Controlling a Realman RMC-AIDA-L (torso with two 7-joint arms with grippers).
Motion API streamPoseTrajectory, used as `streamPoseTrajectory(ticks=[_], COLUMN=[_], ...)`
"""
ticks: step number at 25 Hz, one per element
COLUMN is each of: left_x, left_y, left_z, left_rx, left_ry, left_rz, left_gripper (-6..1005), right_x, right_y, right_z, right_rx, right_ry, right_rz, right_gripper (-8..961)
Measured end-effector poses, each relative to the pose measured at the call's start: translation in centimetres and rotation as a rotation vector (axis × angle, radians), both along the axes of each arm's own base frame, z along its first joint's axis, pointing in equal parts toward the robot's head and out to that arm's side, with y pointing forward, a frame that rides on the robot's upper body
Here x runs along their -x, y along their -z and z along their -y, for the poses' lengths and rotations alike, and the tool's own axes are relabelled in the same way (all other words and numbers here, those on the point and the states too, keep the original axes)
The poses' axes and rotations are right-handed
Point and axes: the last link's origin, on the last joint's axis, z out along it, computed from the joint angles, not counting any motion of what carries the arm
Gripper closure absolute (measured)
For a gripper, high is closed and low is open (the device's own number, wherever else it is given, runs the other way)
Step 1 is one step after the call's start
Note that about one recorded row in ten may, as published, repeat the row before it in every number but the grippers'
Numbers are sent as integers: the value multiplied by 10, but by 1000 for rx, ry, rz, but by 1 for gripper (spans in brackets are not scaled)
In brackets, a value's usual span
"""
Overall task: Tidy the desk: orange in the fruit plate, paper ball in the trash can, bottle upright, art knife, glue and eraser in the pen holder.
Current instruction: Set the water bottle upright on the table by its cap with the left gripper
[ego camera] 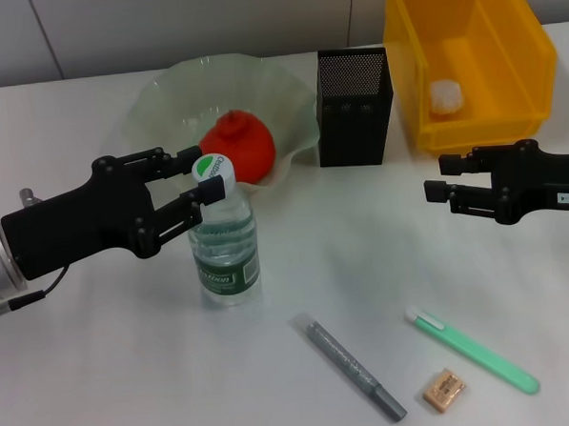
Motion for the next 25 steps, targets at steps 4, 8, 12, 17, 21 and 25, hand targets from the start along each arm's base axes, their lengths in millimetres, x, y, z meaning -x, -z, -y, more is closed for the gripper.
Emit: streamPoseTrajectory(ticks=[4,8,12,17,21,25], left_x=[1,4,6,8,8,7], left_y=[1,1,1,1,2,3], left_z=[2,3,4,5,7,9], left_rx=[0,-18,-33,-36,-22,-2], left_ry=[-1,6,4,-8,-5,3], left_rz=[-1,-5,-6,-5,-8,-6], left_gripper=[577,577,577,578,579,581], right_x=[0,0,-1,-1,-1,-1], right_y=[1,2,3,3,3,4], right_z=[0,1,1,0,0,0], right_rx=[0,3,6,5,5,5], right_ry=[1,3,9,9,9,10], right_rz=[-1,-4,-7,-6,-7,-8], right_gripper=[476,475,474,474,473,473])
